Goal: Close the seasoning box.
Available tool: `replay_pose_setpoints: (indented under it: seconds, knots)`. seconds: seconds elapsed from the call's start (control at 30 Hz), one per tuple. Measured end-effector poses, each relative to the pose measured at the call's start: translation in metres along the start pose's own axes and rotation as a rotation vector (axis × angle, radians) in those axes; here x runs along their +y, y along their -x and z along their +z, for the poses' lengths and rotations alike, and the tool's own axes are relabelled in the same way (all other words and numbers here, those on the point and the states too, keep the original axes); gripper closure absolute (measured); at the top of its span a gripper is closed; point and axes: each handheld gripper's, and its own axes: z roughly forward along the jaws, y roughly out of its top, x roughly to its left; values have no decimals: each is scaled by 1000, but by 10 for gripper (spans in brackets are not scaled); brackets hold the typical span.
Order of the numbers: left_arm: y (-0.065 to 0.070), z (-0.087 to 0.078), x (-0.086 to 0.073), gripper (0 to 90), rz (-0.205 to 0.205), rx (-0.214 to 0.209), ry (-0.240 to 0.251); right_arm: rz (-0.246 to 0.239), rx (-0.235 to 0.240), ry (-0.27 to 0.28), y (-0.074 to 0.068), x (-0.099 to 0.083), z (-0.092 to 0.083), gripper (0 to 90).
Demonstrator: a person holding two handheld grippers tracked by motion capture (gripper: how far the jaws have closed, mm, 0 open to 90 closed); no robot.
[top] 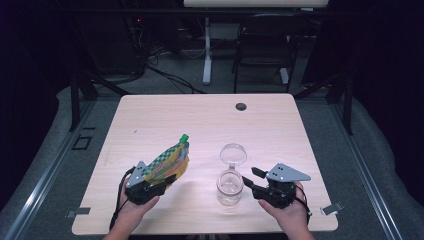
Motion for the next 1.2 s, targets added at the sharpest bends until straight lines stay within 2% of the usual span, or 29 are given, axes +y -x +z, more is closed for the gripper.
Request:
replay_pose_setpoints:
  seconds: [0.1, 0.2, 0.37, 0.47, 0.57, 0.67, 0.73, 0.77, 0.87, 1.17, 1.2]
  knots:
    - [4, 0, 1, 626, 24, 25, -8, -20, 15, -23, -2, 6, 1, 541]
    - [6, 1, 2, 627, 46, 45, -16, -24, 37, -7, -3, 11, 5, 541]
    - [7, 2, 1, 627, 69, 59, -31, -46, 23, 24, -7, 10, 14, 542]
    - [9, 2, 0, 627, 85, 70, -37, -38, 33, 56, -10, 6, 15, 556]
    - [11, 1, 1, 627, 106, 88, -36, -60, 33, 51, -15, 4, 14, 556]
    - [13, 0, 2, 627, 123, 99, -34, -52, 44, 62, -18, 3, 13, 557]
    - [15, -1, 3, 627, 150, 113, -41, -58, 37, 63, -19, 3, 12, 565]
    - [17, -1, 3, 627, 181, 128, -49, -53, 38, 70, -20, 2, 12, 569]
    - [23, 1, 3, 627, 229, 149, -63, -83, 35, 66, -23, 1, 13, 572]
    - [43, 9, 4, 628, 408, 222, -123, -108, 57, 79, -31, 5, 14, 572]
    - [45, 9, 4, 628, 417, 226, -128, -116, 59, 79, -32, 6, 14, 572]
